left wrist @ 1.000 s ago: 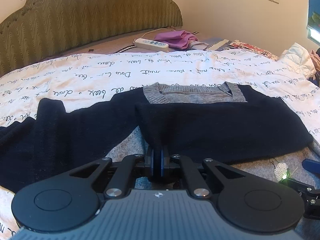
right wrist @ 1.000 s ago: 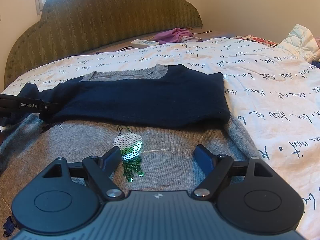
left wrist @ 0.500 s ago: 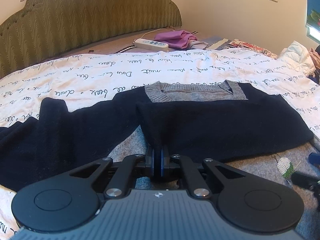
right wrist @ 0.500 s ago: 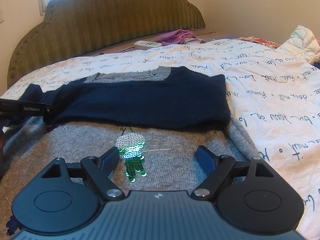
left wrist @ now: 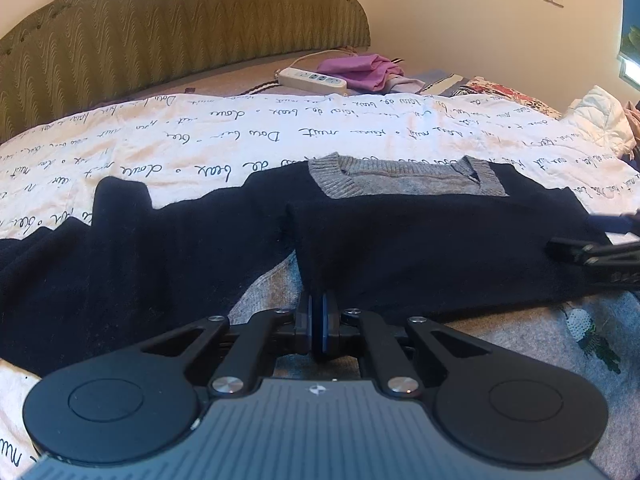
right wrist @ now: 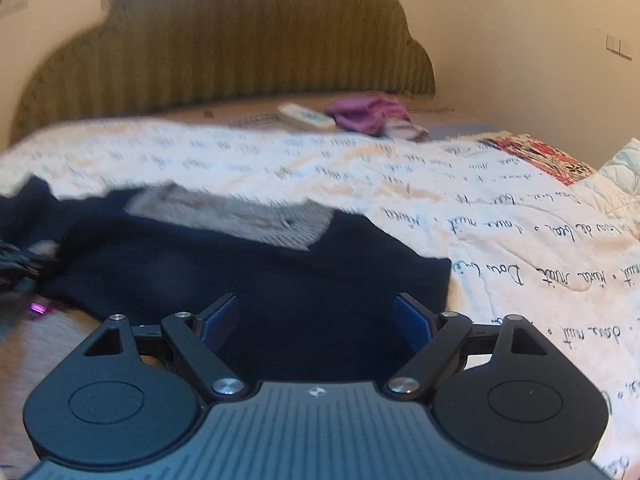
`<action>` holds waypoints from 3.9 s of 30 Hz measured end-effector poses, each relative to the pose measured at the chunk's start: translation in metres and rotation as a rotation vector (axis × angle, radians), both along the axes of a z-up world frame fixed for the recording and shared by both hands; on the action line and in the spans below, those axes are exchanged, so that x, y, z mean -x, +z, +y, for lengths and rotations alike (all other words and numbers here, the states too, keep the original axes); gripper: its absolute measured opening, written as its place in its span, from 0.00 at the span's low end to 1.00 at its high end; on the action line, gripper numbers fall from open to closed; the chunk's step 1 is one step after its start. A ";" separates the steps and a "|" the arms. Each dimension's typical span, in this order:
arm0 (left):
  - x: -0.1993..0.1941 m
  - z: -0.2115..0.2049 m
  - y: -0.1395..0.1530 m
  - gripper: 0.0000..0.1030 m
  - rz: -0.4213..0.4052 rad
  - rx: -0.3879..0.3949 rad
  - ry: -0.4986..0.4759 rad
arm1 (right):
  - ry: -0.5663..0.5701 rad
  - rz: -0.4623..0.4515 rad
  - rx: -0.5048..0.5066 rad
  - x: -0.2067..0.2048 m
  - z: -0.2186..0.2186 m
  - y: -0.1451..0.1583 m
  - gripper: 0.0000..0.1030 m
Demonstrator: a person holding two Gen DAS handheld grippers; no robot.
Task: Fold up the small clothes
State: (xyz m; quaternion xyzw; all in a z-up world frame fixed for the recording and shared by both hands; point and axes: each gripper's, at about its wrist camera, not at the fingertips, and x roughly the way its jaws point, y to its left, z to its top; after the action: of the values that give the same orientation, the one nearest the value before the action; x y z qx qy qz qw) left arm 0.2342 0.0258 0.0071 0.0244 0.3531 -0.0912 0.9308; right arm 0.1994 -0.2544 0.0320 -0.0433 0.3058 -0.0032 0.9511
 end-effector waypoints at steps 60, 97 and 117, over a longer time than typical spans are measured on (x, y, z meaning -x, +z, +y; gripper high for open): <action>0.051 -0.082 -0.002 0.56 -0.216 -0.134 -0.150 | -0.058 0.024 -0.127 -0.009 -0.023 -0.031 0.99; 0.063 0.028 -0.007 0.99 -0.098 0.492 0.165 | 0.227 0.426 -0.825 -0.078 0.053 -0.012 0.10; 0.064 0.029 -0.008 1.00 -0.099 0.491 0.164 | 0.178 0.244 -0.682 -0.062 -0.062 0.064 0.06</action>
State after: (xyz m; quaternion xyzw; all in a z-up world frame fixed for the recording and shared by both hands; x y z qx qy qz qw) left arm 0.1700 0.0544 -0.0011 -0.2264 0.2752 -0.0972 0.9293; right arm 0.2613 -0.3161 0.0965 0.2495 0.3953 0.1868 0.8640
